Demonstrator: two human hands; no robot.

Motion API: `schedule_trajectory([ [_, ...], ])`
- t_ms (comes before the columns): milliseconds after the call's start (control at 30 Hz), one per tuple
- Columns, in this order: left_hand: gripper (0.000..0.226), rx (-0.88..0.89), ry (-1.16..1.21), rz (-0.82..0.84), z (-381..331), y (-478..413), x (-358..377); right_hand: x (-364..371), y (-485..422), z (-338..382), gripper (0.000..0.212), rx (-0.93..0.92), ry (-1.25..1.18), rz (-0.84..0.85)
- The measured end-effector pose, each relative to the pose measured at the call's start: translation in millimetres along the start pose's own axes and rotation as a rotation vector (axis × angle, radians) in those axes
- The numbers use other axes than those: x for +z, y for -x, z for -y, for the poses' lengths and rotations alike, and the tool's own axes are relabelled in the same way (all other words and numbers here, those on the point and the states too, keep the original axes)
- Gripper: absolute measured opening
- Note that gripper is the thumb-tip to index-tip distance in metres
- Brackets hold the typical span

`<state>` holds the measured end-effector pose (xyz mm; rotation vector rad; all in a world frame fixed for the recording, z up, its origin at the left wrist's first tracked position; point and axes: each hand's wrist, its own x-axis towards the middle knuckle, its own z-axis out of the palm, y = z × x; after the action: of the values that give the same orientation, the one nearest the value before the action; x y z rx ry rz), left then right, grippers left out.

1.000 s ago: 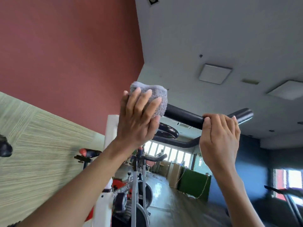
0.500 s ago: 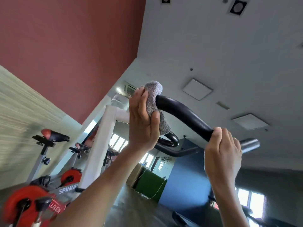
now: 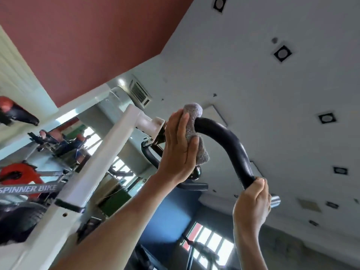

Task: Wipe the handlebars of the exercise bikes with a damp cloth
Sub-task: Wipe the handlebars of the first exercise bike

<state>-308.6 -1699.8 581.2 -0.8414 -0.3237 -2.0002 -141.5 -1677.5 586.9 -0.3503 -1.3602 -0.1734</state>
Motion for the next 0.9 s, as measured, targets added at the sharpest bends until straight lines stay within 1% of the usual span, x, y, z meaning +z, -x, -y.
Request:
schedule_trajectory([
  [100, 0.047, 0.099, -0.027, -0.108, -25, 1, 21, -2, 1, 4, 0.04, -0.001, 0.011, 0.023],
  [200, 0.043, 0.204, -0.091, -0.155, -17, -1, 27, -2, -1, 3, 0.043, -0.01, 0.014, 0.044],
  [300, 0.044, 0.166, -0.055, -0.153, 7, -2, 20, -3, -2, 1, 0.046, -0.011, 0.014, 0.057],
  [367, 0.046, 0.099, -0.005, -0.121, 9, -3, 12, -5, -2, 2, 0.044, -0.008, 0.013, 0.062],
  [400, 0.047, 0.097, 0.008, -0.114, 3, -3, 10, -5, -2, 3, 0.043, -0.003, 0.013, 0.068],
  [433, 0.047, 0.136, -0.001, -0.106, -6, -3, 10, -6, -1, 4, 0.041, 0.0, 0.012, 0.078],
  [533, 0.042, 0.396, -0.163, -0.051, -37, -3, 23, -9, -3, 5, 0.04, -0.001, 0.003, 0.114],
  [633, 0.041, 0.55, -0.262, -0.049, -26, -12, 21, -16, -7, 7, 0.037, -0.028, 0.013, 0.205],
  [733, 0.041, 0.605, -0.297, -0.05, -8, -22, 8, -21, -12, 4, 0.036, -0.063, -0.013, 0.276],
  [833, 0.042, 0.598, -0.339, -0.045, -25, -15, 16, -19, -13, -6, 0.035, -0.111, -0.051, 0.292],
  [900, 0.043, 0.706, -0.435, -0.007, -32, -3, 25, -18, -16, -11, 0.034, -0.174, -0.078, 0.311],
])
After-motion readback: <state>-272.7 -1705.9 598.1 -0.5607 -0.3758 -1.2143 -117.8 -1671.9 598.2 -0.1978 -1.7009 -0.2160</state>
